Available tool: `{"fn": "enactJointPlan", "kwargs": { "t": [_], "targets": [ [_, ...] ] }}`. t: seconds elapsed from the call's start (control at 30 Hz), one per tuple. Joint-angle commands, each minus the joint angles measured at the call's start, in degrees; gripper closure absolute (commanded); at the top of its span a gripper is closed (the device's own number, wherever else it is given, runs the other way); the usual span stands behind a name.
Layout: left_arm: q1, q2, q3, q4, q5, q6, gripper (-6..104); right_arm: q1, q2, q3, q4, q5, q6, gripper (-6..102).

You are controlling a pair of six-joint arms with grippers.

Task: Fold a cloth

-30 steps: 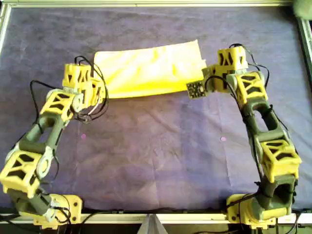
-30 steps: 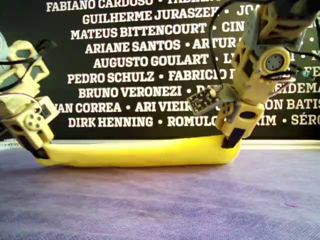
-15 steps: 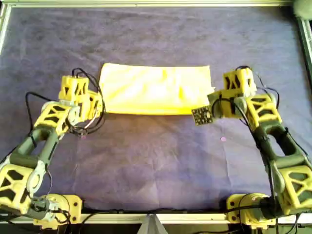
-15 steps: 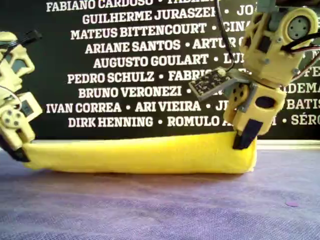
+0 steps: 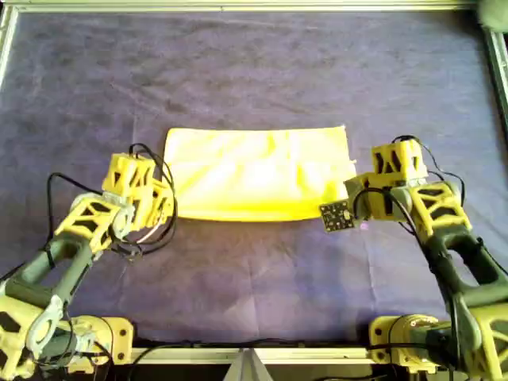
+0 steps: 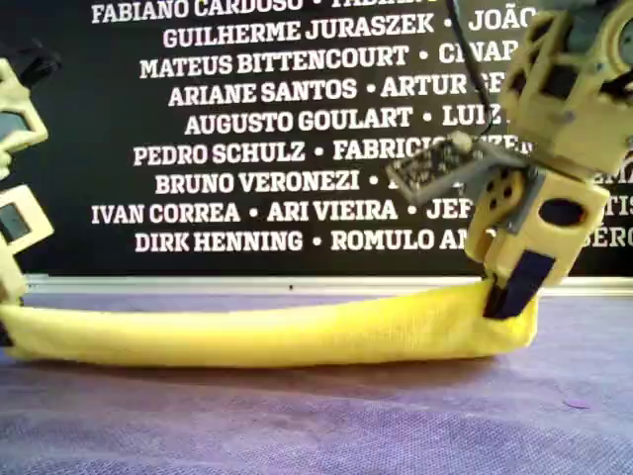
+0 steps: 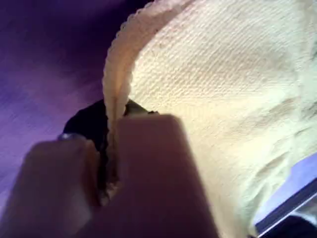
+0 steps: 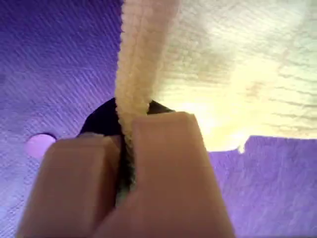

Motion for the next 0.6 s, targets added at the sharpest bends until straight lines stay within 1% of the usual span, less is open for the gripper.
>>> {"fn": "enactJointPlan", "kwargs": {
  "t": [0.0,0.07,0.23,0.33,0.43,0.5,0.53,0.57],
  "targets": [
    [-1.7,3.7,0.6,0.0,0.4,-0.3,97,0.7,7.0,1.1,-2.5,-2.5,-0.18,95],
    [-1.7,3.7,1.6,0.0,0.3,-0.3,97,0.6,7.4,2.7,-2.5,-3.1,-0.18,95],
    [-0.9,3.7,2.4,0.0,0.3,-0.2,96,0.0,7.4,4.8,-2.9,-3.1,-0.26,95],
    [-0.8,3.8,2.0,-0.1,0.3,-0.2,94,-0.2,7.4,4.9,-4.9,-2.2,-0.26,92],
    [-0.8,5.9,2.5,0.0,-0.8,-0.2,84,-0.3,7.4,4.9,-5.5,-2.2,-0.26,82],
    [-0.8,8.4,2.8,0.1,-0.8,0.2,74,0.0,7.4,4.9,-5.3,-2.3,-0.26,73],
    [-0.8,9.8,3.1,0.2,-0.8,0.7,71,0.0,7.4,4.9,-4.7,-3.0,-0.35,67],
    [-0.8,11.6,3.7,0.4,-0.8,0.7,67,0.2,7.5,5.0,-4.6,-3.0,-0.35,61]
  ]
}}
